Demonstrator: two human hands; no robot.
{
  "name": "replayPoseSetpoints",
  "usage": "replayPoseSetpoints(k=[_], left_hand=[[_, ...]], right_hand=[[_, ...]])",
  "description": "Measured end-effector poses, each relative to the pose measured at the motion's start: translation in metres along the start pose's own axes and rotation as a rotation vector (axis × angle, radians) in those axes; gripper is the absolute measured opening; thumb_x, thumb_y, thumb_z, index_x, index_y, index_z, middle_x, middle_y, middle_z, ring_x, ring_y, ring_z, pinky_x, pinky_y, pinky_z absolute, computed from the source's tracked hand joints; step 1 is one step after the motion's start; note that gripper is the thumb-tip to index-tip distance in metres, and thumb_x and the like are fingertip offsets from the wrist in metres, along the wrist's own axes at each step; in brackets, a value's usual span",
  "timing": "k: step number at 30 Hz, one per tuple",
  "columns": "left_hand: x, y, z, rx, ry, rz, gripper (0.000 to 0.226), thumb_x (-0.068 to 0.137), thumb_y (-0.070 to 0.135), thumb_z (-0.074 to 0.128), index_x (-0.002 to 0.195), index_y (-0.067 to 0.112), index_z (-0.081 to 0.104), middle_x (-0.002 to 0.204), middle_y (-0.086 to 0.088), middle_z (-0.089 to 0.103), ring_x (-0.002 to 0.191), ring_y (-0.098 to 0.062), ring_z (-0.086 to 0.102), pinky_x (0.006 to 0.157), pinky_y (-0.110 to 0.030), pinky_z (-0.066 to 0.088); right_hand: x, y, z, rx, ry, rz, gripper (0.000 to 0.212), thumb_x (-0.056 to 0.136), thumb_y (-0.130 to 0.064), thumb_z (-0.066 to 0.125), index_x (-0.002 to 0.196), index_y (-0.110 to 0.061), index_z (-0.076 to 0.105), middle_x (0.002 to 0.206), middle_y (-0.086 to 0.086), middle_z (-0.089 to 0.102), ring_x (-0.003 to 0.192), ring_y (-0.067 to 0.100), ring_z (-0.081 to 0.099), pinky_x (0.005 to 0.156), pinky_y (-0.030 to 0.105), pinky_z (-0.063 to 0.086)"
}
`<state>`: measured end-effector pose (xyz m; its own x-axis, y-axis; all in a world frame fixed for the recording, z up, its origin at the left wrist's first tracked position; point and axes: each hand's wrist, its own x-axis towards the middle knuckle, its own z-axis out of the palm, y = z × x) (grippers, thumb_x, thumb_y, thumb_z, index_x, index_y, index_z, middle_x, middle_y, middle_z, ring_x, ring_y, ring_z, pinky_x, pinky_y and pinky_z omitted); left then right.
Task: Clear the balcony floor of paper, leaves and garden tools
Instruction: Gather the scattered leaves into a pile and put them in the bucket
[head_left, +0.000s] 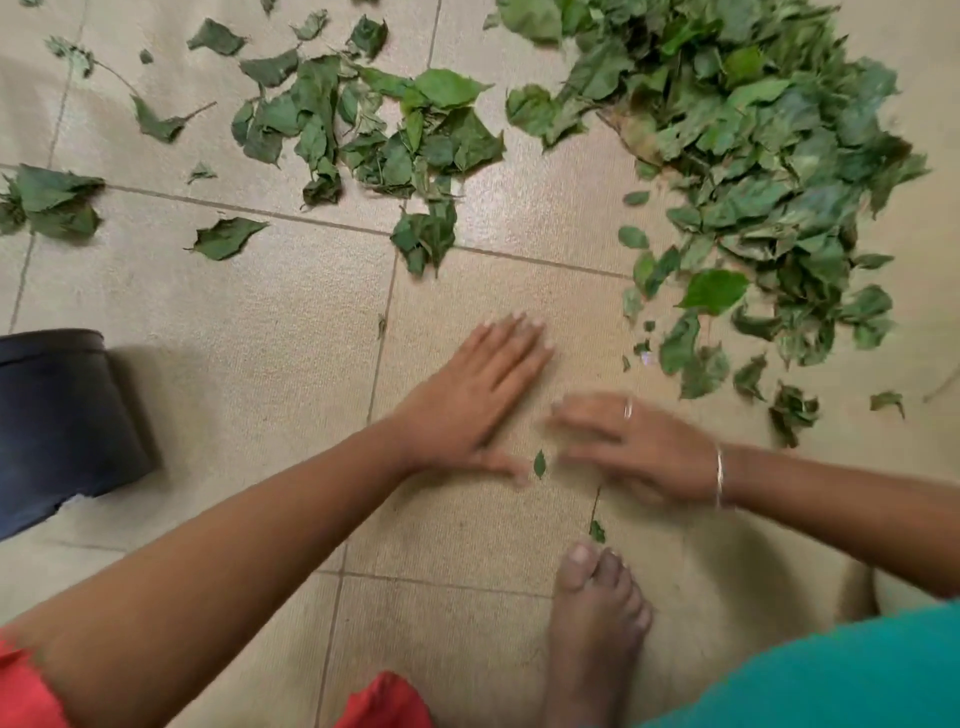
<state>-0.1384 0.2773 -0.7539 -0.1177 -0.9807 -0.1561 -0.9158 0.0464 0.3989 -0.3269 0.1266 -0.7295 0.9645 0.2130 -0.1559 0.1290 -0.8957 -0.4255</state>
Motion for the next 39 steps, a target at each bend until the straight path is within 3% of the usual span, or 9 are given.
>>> replayPoseSetpoints(k=[3,8,12,15,20,23,26,34,39], left_hand=[[-0.005,0.020,0.017,0.057,-0.012,0.048,0.118,0.070,0.083,0.034,0.148,0.002,-0.002,0.155,-0.021,-0.001,0.143,-0.031,-0.008,0.116,-0.043,-0.007],[0.019,0.027,0.012,0.025,-0.040,-0.118,0.108,0.077,0.078,0.032,0.143,0.012,-0.023,0.151,-0.017,-0.020,0.140,-0.030,-0.022,0.113,-0.038,-0.022],[0.049,0.006,-0.012,0.039,0.036,-0.335,0.092,0.089,0.067,0.024,0.138,0.011,-0.030,0.149,-0.014,-0.031,0.136,-0.027,-0.030,0.110,-0.036,-0.023],[0.061,-0.017,-0.035,-0.032,0.213,-0.474,0.081,0.095,0.055,0.029,0.148,0.007,-0.007,0.157,-0.015,-0.012,0.144,-0.029,-0.014,0.114,-0.038,-0.013],[0.051,-0.049,-0.053,0.025,0.234,-0.636,0.086,0.092,0.056,0.038,0.149,0.006,-0.002,0.157,-0.017,-0.007,0.145,-0.031,-0.009,0.115,-0.046,-0.009],[0.054,-0.061,-0.060,0.208,0.042,-0.761,0.110,0.080,0.073,0.036,0.145,0.006,-0.021,0.153,-0.022,-0.019,0.142,-0.036,-0.018,0.104,-0.055,-0.021],[0.068,-0.063,-0.071,0.314,-0.102,-0.782,0.113,0.076,0.078,0.035,0.143,0.011,-0.025,0.154,-0.018,-0.022,0.140,-0.036,-0.025,0.095,-0.063,-0.024],[0.087,-0.054,-0.091,0.432,-0.295,-0.790,0.110,0.079,0.074,0.041,0.146,0.007,-0.015,0.156,-0.018,-0.012,0.141,-0.035,-0.022,0.096,-0.068,-0.024],[0.089,-0.051,-0.102,0.270,-0.380,-0.846,0.108,0.081,0.066,0.049,0.147,0.011,-0.016,0.155,-0.015,-0.018,0.142,-0.034,-0.019,0.101,-0.070,-0.016]], right_hand=[[-0.034,-0.017,0.029,0.080,-0.083,-0.122,0.024,0.098,-0.033,0.034,0.109,-0.024,0.053,0.145,0.010,0.033,0.134,0.029,0.031,0.111,0.039,0.024],[-0.019,-0.014,0.022,0.230,-0.182,0.175,0.035,0.085,-0.042,0.044,0.119,-0.037,0.051,0.151,-0.002,0.019,0.141,0.018,0.019,0.116,0.032,0.013],[0.000,0.026,-0.017,0.112,0.232,0.708,0.051,0.083,-0.040,0.032,0.127,-0.022,0.048,0.149,0.008,0.031,0.139,0.025,0.023,0.114,0.043,0.020],[0.014,0.035,-0.024,-0.204,0.389,0.542,0.033,0.087,-0.014,0.044,0.119,-0.014,0.044,0.143,0.019,0.035,0.134,0.035,0.025,0.112,0.047,0.020],[0.056,-0.016,0.028,-0.223,-0.033,-0.074,0.054,0.093,-0.039,0.035,0.137,-0.009,0.036,0.146,0.014,0.038,0.136,0.029,0.030,0.112,0.040,0.015],[0.072,0.015,0.008,-0.232,-0.019,0.214,0.069,0.088,-0.053,0.028,0.140,-0.007,0.030,0.147,0.014,0.033,0.136,0.029,0.031,0.111,0.046,0.015],[0.091,0.054,-0.045,-0.143,0.067,0.495,0.072,0.091,-0.047,0.034,0.147,-0.013,0.004,0.154,0.009,-0.002,0.143,0.021,-0.002,0.117,0.039,-0.002],[0.169,0.077,-0.105,-0.426,-0.380,0.567,0.110,0.068,-0.052,0.074,0.147,-0.015,0.007,0.154,0.021,0.004,0.139,0.040,0.016,0.111,0.057,0.008],[0.178,0.069,-0.109,-0.458,-0.421,0.553,0.086,0.083,-0.035,0.064,0.144,-0.006,0.011,0.149,0.030,0.007,0.134,0.048,0.019,0.109,0.054,0.018]])
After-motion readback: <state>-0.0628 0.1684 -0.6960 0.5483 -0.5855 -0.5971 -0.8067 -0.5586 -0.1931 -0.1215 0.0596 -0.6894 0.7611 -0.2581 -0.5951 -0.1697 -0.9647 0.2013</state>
